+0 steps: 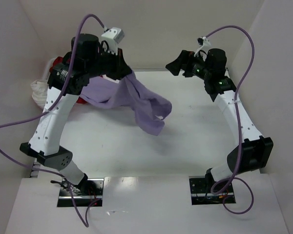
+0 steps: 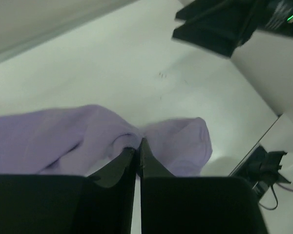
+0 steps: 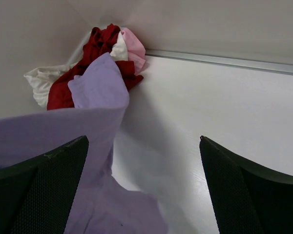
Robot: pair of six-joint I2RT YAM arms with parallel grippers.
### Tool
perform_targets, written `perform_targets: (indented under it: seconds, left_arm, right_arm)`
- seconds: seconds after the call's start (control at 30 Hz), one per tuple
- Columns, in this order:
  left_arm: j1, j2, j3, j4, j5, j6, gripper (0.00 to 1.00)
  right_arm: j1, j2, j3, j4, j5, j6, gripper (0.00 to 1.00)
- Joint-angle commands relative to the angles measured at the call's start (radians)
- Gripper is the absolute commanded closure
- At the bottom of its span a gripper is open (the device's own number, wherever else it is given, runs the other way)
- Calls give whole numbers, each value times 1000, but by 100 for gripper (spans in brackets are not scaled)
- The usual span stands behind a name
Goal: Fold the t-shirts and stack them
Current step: Move the tshirt to the center of the board
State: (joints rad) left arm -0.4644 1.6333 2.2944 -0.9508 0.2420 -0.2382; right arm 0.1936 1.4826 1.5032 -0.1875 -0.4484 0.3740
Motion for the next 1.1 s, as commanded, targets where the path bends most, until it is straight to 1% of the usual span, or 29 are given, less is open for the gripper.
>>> perform_targets:
  seconds: [0.0,0.07,0.13,0.23,0.33,0.37,0.4,0.5,0.63,0.67,0.77,0.8,0.93,0.97,1.07]
  left_arm:
    - [7,-102,-152,12,5,-6,91]
    - [7,-125,-234,12,-33,-16,91]
    - [-2,-125,-303,27,31,-39,95]
    - [-32,-104,-337,107,109,-76,96]
    - [-65,-53,-311,141,82,-87,97]
    - [-65,-18,-294,141,82,-87,97]
    - [-77,-3,-262,141,82,-87,97]
    - [-97,59,-208,152,60,-87,98]
    - [-108,137,-80,165,60,-96,98]
    - [-108,164,-17,165,60,-108,98]
    - [-108,224,91,143,60,-121,98]
    - [-108,244,176,129,51,-121,98]
    - [-108,368,390,21,42,-121,98]
    - [-117,410,475,-14,42,-121,98]
    - [-117,410,485,-14,42,-121,98]
  right_arm:
    - [0,-86,-38,11,25,-46,0]
    - [0,-111,-61,-3,25,-55,0]
    - [0,-151,-104,-3,25,-44,0]
    - [0,-209,-165,-13,-38,-23,0]
    - [9,-280,-265,71,-133,-1,0]
    - [9,-322,-284,85,-133,-1,0]
    - [38,-340,-310,94,-144,-1,0]
    - [87,-373,-330,82,-113,-43,0]
    - [182,-386,-357,94,-50,-43,0]
    - [193,-395,-368,105,-50,-43,0]
    - [222,-406,-377,115,-27,-43,0]
    - [222,-406,-392,131,-9,-43,0]
    - [271,-384,-402,155,83,-52,0]
    - [294,-372,-402,155,115,-52,0]
    - [329,-328,-393,155,232,-79,0]
